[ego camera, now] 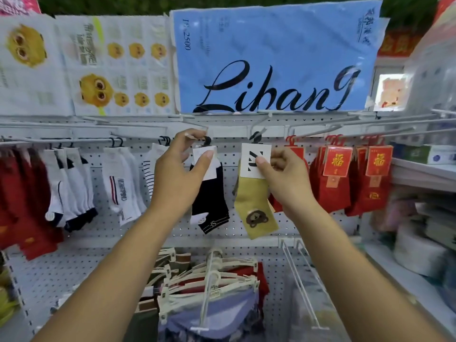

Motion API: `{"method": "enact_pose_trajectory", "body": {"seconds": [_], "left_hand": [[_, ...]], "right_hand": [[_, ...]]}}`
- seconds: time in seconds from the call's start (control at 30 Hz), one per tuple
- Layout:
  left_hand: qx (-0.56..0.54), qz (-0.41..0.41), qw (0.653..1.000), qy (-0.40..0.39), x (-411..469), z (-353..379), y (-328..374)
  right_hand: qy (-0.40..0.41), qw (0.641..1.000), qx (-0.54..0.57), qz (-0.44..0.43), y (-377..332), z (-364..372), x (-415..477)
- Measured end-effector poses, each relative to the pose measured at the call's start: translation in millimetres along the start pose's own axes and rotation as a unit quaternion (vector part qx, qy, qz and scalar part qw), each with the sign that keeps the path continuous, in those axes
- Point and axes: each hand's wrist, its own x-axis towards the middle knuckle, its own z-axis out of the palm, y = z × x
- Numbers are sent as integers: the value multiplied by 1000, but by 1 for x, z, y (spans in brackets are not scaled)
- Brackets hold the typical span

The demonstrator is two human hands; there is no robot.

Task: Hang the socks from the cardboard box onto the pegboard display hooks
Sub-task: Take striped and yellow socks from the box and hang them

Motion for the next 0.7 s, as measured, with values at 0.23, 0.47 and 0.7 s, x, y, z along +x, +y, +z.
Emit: {"method": "enact_pose_trajectory", "body": {"seconds": [0.23,0.47,0.7], "left_hand": [[-12,-21,1000,-18,-3,-4,6],[3,-85,996,-37,-37,-22,4],[131,-104,984,-57,-116,-59,-15]], "right_hand": [[4,997,-78,-26,7,0,3],[57,966,-210,-139,20,1,-34],[-26,953,-229,-197,39,26,-110]]}}
